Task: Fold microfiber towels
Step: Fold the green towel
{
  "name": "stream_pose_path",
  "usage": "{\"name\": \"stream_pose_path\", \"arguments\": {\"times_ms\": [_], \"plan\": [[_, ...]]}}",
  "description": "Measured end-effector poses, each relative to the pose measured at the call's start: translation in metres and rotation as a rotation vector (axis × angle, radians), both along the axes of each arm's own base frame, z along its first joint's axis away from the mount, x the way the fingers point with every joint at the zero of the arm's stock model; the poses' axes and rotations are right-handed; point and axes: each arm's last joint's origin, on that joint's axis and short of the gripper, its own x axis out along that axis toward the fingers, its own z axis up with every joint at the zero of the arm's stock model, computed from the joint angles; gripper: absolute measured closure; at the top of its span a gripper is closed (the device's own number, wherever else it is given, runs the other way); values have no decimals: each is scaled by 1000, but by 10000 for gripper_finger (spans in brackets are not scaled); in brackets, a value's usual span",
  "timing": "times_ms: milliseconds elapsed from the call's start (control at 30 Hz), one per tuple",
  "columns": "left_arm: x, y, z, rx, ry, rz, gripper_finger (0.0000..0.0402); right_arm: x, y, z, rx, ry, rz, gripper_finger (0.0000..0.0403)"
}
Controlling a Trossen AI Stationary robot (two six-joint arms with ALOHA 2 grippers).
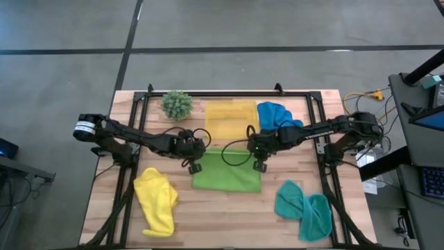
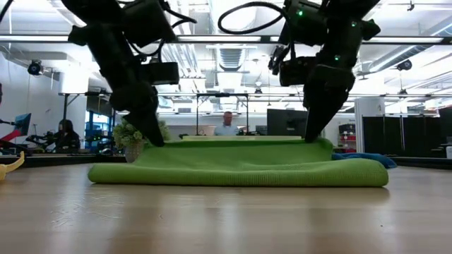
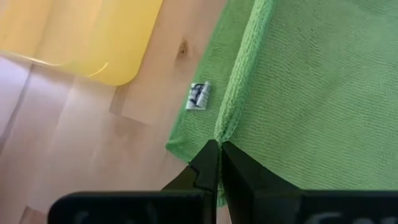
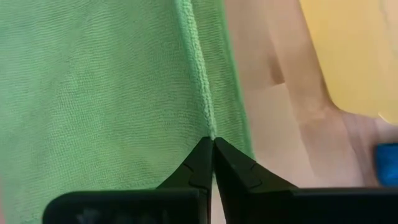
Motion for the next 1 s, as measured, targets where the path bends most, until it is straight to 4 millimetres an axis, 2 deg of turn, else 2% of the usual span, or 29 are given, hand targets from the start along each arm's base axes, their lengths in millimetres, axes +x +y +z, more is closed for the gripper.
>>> {"name": "stream_pose_path", "arguments": {"times_ms": [133,367,467,567,733,833,1000], "plan": [[1,5,0,1,-10,18,385,-1,-7,-1,10,8,-36,372],[1,10,1,5,-16,37,302,-5,-14,2,9,20,-85,311],[-2,12,4,-4,-15,58,270,-10,-14,12,-4,-6,-90,292],[-8,12,11,-45,-31,112,256,-17,-12,30,-1,-77,-94,284],[-12,9,26,-177,-111,85,254,-33,1,59,37,-237,-111,286],[-16,4,36,-250,-153,51,254,-43,14,67,108,-381,-141,292],[-21,-10,48,-363,-229,-21,253,-56,48,58,308,-661,-130,303]]}}
